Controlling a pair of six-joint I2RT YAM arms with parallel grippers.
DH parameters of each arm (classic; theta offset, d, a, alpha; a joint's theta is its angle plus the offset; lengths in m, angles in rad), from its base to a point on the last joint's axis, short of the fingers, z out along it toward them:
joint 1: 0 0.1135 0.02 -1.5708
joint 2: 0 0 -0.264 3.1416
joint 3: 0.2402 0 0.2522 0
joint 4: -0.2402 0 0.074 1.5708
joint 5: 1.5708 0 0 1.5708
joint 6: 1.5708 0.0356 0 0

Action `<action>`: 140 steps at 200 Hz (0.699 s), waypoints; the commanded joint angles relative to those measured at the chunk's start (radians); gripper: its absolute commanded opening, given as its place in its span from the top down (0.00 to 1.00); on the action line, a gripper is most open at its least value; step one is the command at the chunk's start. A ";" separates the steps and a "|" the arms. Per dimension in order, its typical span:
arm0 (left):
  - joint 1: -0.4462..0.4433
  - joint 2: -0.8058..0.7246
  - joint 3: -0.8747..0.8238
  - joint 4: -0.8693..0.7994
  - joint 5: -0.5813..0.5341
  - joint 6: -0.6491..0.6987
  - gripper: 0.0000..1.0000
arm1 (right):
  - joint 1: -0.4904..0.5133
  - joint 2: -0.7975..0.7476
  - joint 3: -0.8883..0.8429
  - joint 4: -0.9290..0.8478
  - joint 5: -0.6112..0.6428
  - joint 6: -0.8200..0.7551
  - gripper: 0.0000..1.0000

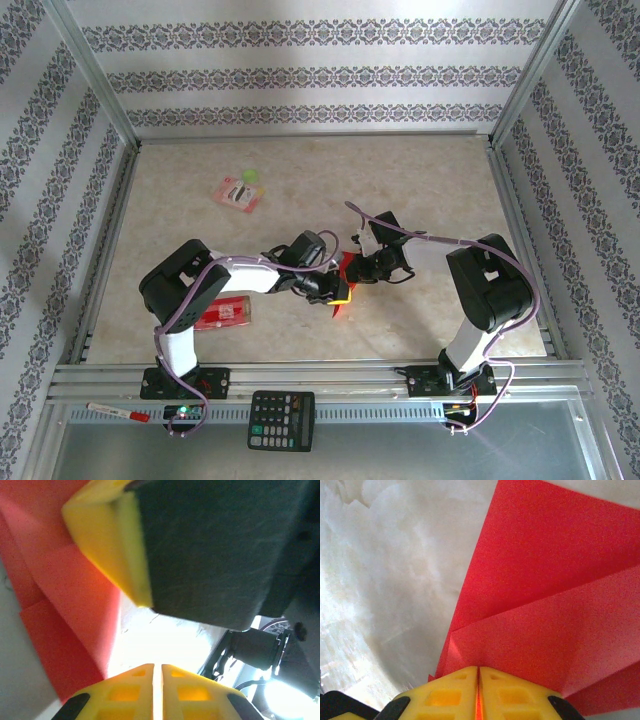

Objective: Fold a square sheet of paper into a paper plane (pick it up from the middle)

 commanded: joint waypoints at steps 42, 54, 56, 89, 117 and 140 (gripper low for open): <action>0.028 0.019 -0.030 0.006 -0.008 0.025 0.89 | -0.003 0.023 0.004 -0.046 0.047 -0.030 0.88; 0.030 0.015 -0.030 0.006 -0.006 0.026 0.89 | -0.003 0.023 0.005 -0.048 0.047 -0.030 0.88; 0.030 0.014 -0.029 0.006 -0.006 0.027 0.89 | -0.003 0.023 0.005 -0.047 0.047 -0.029 0.88; 0.035 0.020 -0.019 -0.022 -0.014 0.049 0.89 | -0.002 0.016 0.007 -0.048 0.046 -0.028 0.87; 0.038 0.028 -0.025 -0.029 -0.018 0.055 0.89 | -0.002 0.015 0.007 -0.049 0.046 -0.030 0.87; 0.040 0.032 -0.027 -0.043 -0.030 0.065 0.89 | -0.002 0.017 0.011 -0.049 0.045 -0.028 0.87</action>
